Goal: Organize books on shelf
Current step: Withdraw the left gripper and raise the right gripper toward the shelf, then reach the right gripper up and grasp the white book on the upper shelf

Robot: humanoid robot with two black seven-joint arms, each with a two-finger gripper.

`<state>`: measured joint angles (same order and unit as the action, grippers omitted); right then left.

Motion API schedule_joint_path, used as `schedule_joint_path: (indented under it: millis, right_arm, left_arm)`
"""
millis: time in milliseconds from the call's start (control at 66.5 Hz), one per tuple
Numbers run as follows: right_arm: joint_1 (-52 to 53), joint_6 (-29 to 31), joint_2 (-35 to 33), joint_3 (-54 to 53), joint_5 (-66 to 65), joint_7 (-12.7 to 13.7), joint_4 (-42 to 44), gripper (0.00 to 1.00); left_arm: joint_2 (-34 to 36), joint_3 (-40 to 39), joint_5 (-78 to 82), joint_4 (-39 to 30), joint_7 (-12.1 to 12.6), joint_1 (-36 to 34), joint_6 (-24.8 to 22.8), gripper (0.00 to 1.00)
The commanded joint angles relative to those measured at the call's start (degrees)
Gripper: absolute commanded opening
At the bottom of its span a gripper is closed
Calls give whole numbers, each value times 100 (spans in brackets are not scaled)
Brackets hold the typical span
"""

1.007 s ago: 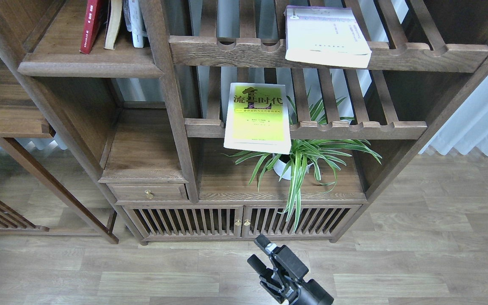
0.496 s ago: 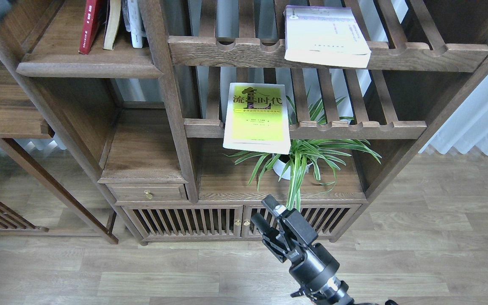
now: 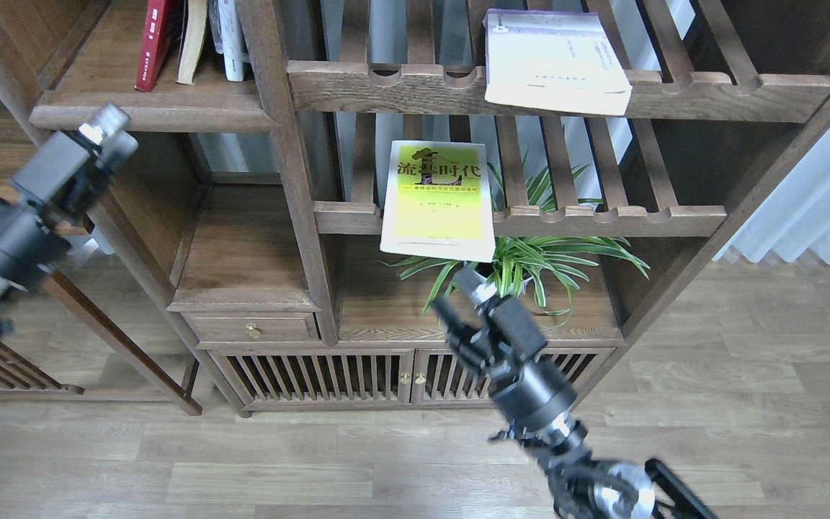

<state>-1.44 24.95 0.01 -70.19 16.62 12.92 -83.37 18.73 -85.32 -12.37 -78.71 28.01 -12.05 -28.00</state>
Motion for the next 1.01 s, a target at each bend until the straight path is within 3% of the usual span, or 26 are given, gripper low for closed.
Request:
schedule_joint_path:
  millis: [0, 391, 586, 992]
  right_arm:
    - [284, -359, -1, -486, 25, 18, 5, 98]
    - [654, -1167, -1, -847, 25, 53, -197, 98]
    - [1145, -1905, -1, -1339, 25, 44, -312, 98]
    - [1506, -2161, -1, -1366, 7, 18, -294, 98]
  left_arm:
    - [-19, -72, 16, 31, -1, 115, 0, 89]
    - [8, -204, 33, 163, -1, 186, 0, 89]
    - [52, -476, 33, 190, -1, 177, 0, 90]
    - [52, -494, 33, 190, -1, 177, 0, 90]
